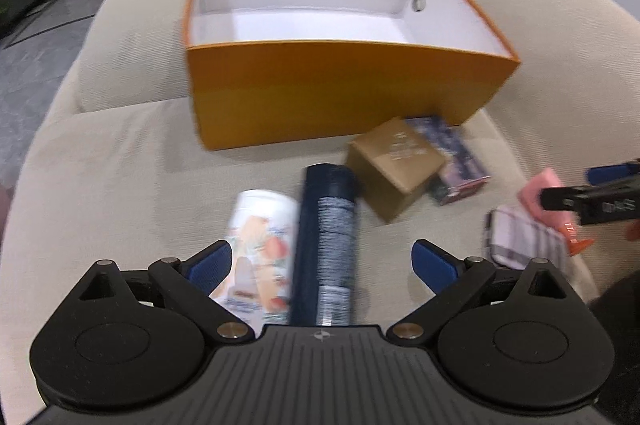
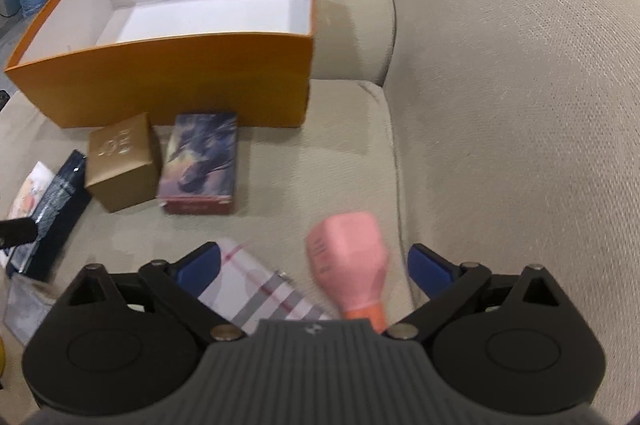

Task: Organize rigid objects
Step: 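Grasp the pink bottle with the right tool while the left tool grasps the dark blue can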

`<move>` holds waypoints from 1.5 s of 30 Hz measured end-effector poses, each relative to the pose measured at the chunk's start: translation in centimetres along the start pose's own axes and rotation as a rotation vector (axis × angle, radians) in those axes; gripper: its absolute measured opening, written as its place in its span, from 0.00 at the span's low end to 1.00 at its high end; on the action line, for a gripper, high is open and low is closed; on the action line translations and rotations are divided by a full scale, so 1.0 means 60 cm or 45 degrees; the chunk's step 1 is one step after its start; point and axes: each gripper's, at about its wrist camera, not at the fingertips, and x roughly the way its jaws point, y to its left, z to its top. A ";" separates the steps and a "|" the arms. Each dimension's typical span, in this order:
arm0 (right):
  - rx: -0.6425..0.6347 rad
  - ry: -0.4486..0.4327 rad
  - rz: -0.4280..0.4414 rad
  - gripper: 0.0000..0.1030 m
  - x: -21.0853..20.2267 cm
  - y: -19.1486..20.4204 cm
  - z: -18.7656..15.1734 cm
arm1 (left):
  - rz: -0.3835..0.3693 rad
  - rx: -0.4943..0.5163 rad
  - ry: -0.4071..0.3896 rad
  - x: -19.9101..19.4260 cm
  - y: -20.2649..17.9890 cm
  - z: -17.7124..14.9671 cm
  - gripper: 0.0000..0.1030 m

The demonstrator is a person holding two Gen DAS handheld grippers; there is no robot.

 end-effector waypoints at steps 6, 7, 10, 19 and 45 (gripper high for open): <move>-0.003 0.009 0.003 0.88 0.013 -0.018 0.007 | -0.018 0.003 0.020 0.016 -0.012 0.004 0.85; -0.004 0.011 0.007 0.88 0.015 -0.020 0.007 | -0.028 -0.002 0.039 0.021 -0.011 0.004 0.77; -0.007 0.022 0.009 0.87 0.024 -0.025 0.007 | -0.039 0.007 0.067 0.030 -0.014 0.003 0.75; 0.038 0.090 0.091 0.71 0.056 -0.051 0.009 | 0.047 0.169 0.158 0.057 -0.044 -0.004 0.77; 0.066 0.244 0.169 0.51 0.108 -0.060 0.013 | 0.075 0.120 0.139 0.075 -0.025 0.001 0.46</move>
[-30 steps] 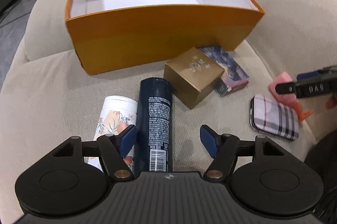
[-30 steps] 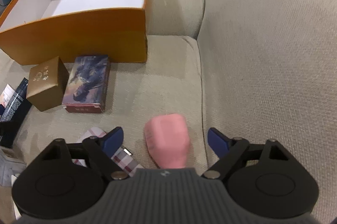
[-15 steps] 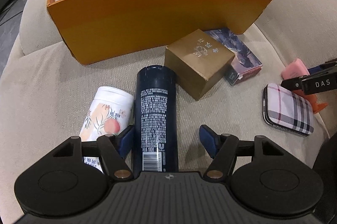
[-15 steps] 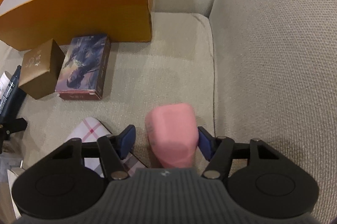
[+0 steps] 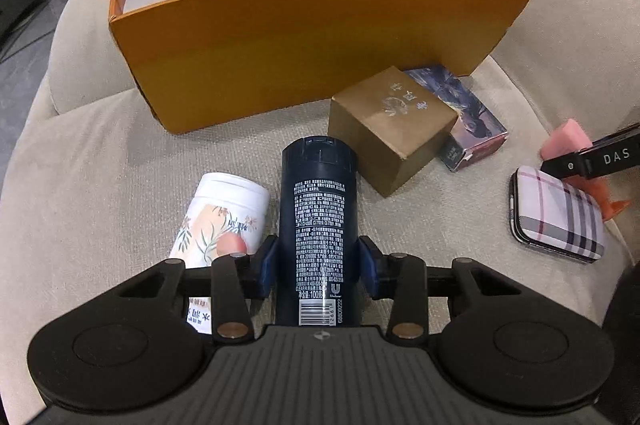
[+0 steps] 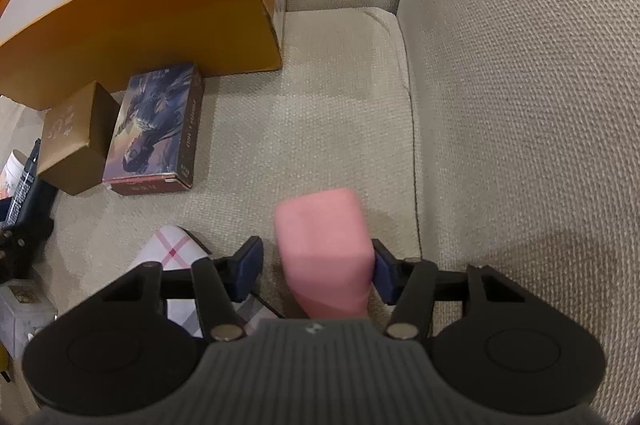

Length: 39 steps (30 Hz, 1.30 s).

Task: Organize rigid objects
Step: 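Grasp the pink bottle with the right tool while the left tool grasps the dark blue can, then carry the pink bottle and blue can over the orange box with both tools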

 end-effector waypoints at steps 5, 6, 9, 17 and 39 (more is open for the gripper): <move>0.020 -0.019 0.000 0.47 -0.005 -0.004 -0.001 | 0.008 0.029 0.000 -0.006 -0.009 -0.001 0.46; 0.023 -0.022 0.002 0.47 -0.006 -0.005 -0.002 | 0.003 0.028 0.001 -0.008 -0.009 -0.002 0.46; 0.038 -0.036 0.009 0.46 -0.017 -0.009 -0.005 | -0.007 0.037 -0.007 -0.016 -0.010 -0.005 0.46; 0.081 -0.086 0.018 0.45 -0.054 -0.019 -0.015 | -0.021 0.040 -0.040 -0.044 -0.010 -0.002 0.46; 0.064 -0.256 0.059 0.43 -0.156 0.009 0.015 | -0.081 0.014 -0.192 -0.102 -0.013 0.039 0.46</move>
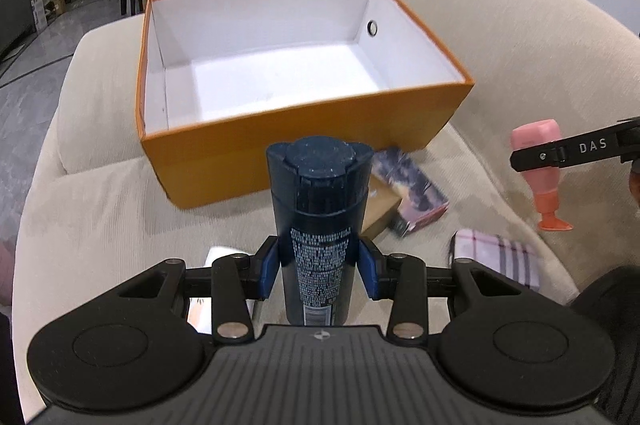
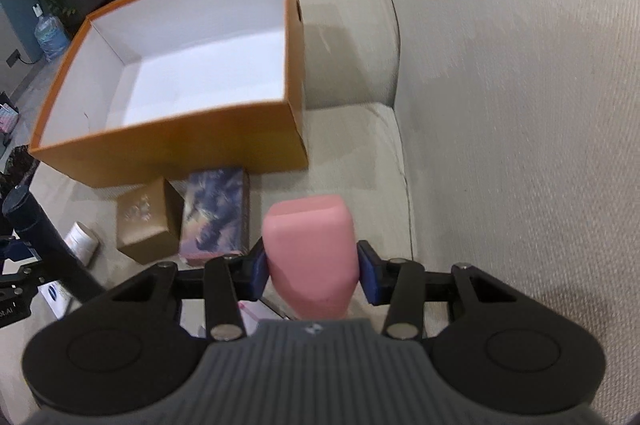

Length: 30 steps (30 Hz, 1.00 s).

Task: Organize rigid objects
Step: 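Carry the pink bottle and blue can over the orange box with both tools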

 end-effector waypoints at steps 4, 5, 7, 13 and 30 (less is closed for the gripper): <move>-0.013 -0.029 0.010 0.43 -0.013 0.008 0.010 | -0.008 0.002 -0.024 -0.008 -0.001 0.010 0.46; -0.015 -0.036 0.013 0.43 -0.016 0.010 0.013 | -0.009 0.005 -0.029 -0.009 -0.001 0.012 0.46; -0.021 -0.051 0.018 0.43 -0.023 0.016 0.018 | -0.008 0.013 -0.039 -0.012 -0.001 0.019 0.46; -0.041 -0.098 0.043 0.43 -0.042 0.028 0.041 | 0.008 0.025 -0.078 -0.025 0.009 0.046 0.46; -0.098 -0.247 0.194 0.43 -0.067 0.104 0.152 | 0.070 0.103 -0.178 -0.037 0.052 0.195 0.46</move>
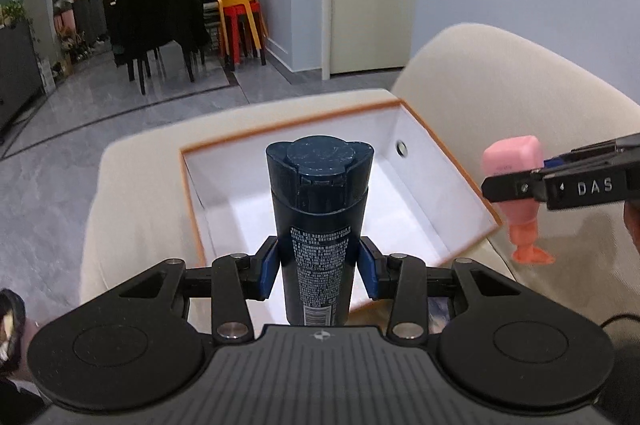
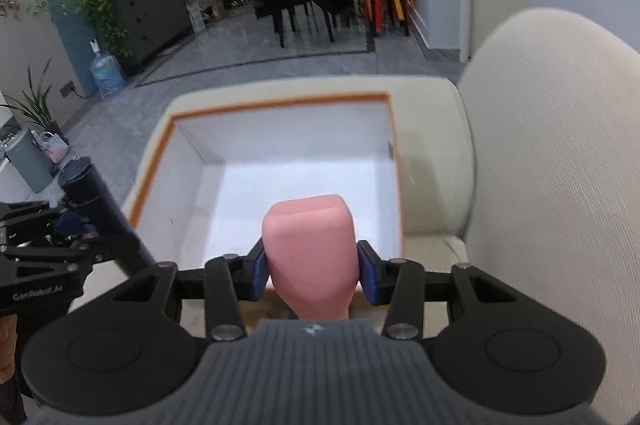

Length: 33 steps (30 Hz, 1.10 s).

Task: Organize rigid objects
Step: 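Carry the pink bottle and blue can over the orange box with both tools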

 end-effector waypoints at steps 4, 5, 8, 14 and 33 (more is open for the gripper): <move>0.010 -0.034 0.036 0.43 0.017 0.020 0.033 | 0.013 -0.004 0.032 0.027 0.009 0.027 0.46; 0.017 -0.044 0.048 0.43 0.024 0.025 0.042 | 0.016 0.001 0.050 0.038 0.010 0.031 0.46; 0.032 -0.054 0.071 0.43 0.047 0.037 0.058 | 0.021 0.021 0.117 0.072 0.011 0.038 0.46; 0.131 -0.020 0.110 0.43 0.115 0.041 0.069 | 0.038 0.046 0.242 0.124 0.015 0.034 0.46; 0.284 0.258 0.181 0.43 0.272 0.057 0.035 | 0.080 0.156 0.507 0.216 0.010 -0.014 0.46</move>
